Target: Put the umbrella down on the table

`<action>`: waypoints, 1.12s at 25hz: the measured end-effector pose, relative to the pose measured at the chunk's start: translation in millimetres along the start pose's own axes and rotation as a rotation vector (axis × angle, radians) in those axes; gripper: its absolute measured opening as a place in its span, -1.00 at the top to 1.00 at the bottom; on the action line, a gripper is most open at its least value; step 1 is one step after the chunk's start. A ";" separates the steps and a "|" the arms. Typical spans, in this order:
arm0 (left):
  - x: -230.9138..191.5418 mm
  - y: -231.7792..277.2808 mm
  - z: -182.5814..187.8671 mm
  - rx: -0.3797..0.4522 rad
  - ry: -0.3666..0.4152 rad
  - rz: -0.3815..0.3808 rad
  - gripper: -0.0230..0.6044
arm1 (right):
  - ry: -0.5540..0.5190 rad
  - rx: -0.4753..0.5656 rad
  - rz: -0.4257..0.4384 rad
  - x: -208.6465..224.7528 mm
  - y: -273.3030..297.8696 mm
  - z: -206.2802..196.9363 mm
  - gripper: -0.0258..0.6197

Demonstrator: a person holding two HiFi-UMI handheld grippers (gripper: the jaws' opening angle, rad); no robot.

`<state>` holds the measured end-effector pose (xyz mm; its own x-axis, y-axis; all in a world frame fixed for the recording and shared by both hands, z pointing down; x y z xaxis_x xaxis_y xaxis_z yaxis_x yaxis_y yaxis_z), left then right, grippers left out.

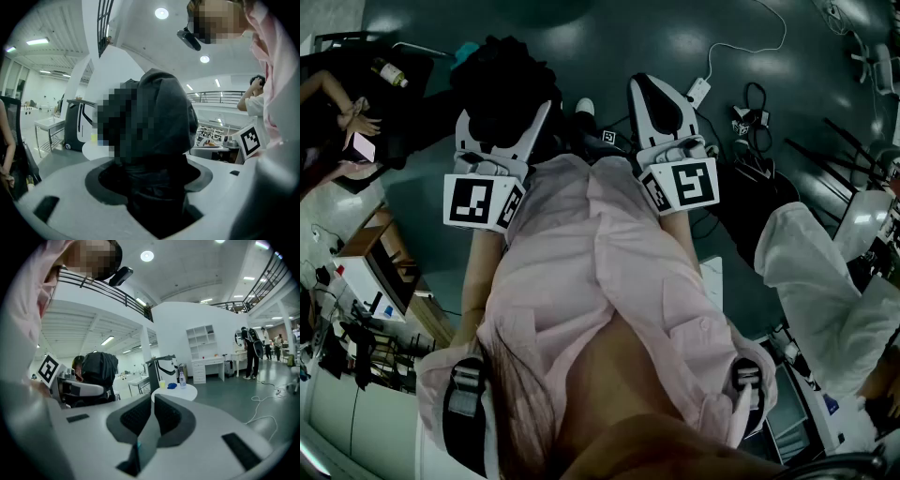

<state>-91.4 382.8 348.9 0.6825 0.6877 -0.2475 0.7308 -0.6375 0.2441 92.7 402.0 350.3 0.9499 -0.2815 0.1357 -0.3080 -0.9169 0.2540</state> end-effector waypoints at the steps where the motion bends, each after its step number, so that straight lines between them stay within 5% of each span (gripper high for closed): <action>1: 0.3 1.2 0.3 0.003 0.001 0.000 -0.10 | -0.001 0.001 0.000 0.5 0.6 1.0 0.79; 18: 16.5 12.0 15.6 0.092 0.037 0.055 -0.10 | -0.055 0.053 0.076 4.9 -19.3 5.6 0.79; 28: 24.9 18.7 7.7 0.095 0.029 0.056 -0.10 | -0.023 0.025 0.043 17.1 -16.4 -4.4 0.79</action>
<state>-60.7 385.3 340.1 0.7228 0.6588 -0.2087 0.6901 -0.7043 0.1666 113.8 413.5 352.6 0.9370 -0.3267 0.1240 -0.3472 -0.9105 0.2248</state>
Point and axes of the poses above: the fingertips, and each gripper's own axes: y forward along the fingers, x to its right, z out of its top, the point moved 3 cm from there along -y, backward along the fingers, and after that the axes turned 7 degrees about -z, right-handed, at the moved point
